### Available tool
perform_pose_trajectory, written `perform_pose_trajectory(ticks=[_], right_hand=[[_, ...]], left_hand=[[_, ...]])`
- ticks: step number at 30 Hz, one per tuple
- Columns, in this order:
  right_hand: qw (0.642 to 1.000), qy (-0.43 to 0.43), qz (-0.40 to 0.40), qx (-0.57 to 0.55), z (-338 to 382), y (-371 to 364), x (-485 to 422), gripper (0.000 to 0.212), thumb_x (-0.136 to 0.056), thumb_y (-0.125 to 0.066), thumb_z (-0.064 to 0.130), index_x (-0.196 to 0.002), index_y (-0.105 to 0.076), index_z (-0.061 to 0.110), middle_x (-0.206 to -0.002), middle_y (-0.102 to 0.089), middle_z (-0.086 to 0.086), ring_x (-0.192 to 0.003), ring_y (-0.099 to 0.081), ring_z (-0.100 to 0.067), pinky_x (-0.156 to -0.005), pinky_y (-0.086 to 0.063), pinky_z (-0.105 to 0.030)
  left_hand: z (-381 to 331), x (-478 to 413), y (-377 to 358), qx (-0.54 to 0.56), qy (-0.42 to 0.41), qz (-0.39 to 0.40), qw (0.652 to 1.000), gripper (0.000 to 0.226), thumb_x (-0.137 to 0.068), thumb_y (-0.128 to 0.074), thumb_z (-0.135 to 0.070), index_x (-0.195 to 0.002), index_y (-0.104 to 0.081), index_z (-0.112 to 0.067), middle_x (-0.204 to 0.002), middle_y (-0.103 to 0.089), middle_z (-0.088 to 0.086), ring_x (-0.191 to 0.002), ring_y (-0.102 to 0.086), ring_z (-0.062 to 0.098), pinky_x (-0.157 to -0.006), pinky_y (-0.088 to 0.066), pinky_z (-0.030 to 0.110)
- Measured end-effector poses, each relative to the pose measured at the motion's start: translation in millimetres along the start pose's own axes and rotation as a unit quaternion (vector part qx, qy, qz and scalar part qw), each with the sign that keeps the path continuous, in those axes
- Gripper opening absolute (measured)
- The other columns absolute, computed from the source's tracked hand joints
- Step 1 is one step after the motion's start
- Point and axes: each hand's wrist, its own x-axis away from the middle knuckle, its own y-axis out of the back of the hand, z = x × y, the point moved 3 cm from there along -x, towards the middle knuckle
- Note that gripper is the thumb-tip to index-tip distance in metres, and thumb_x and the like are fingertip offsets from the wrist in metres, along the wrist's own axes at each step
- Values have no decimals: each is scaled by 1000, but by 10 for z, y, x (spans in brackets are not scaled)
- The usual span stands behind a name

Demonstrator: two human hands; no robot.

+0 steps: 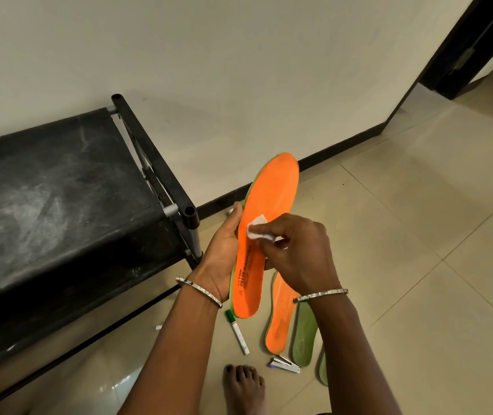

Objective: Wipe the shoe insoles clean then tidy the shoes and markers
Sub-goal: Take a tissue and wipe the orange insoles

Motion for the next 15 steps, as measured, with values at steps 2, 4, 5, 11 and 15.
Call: perform_pose_trajectory(ticks=[2, 4, 5, 11, 15], right_hand=[[997, 18, 77, -2, 97, -10, 23, 18, -81, -77, 23, -97, -80, 31, -88, -74, 11, -76, -69, -7, -73, -58, -36], [995, 4, 99, -24, 96, -2, 10, 19, -79, -81, 17, -95, -81, 27, -88, -76, 12, -77, -69, -4, -74, -58, -31], [996, -6, 85, -33, 74, -2, 1, 19, -79, -80, 14, -93, -81, 26, -88, -76, 13, -75, -70, -3, -72, -59, -31], [994, -56, -82, -44, -115, 22, -37, 20, -83, -79, 18, -92, -77, 36, -93, -66, 20, -77, -70, -14, -60, -60, -41], [995, -72, -59, -48, -136, 40, -23, 19, -81, -81, 21, -95, -78, 34, -90, -70, 14, -69, -72, -18, -59, -60, -42]], left_hand=[[-2, -24, 49, 16, -5, -20, 1000, 71, -96, -37, -65, -134, -61, -10, -123, -69, 16, -108, -68, 30, -93, -53, 42], [5, -43, 72, 8, -9, -33, 999, 71, -96, -37, -65, -132, -63, -9, -123, -69, 17, -109, -68, 31, -93, -53, 43], [17, -48, 69, 4, -8, -27, 1000, 71, -96, -36, -66, -132, -62, -10, -123, -69, 16, -109, -68, 31, -91, -54, 42], [20, 14, -68, 16, 8, 36, 999, 60, -101, -26, -60, -118, -66, -19, -99, -76, 9, -84, -75, 22, -75, -61, 41], [26, 5, -61, 9, 8, 33, 999, 62, -100, -27, -62, -122, -64, -18, -106, -75, 11, -90, -74, 24, -80, -60, 42]])
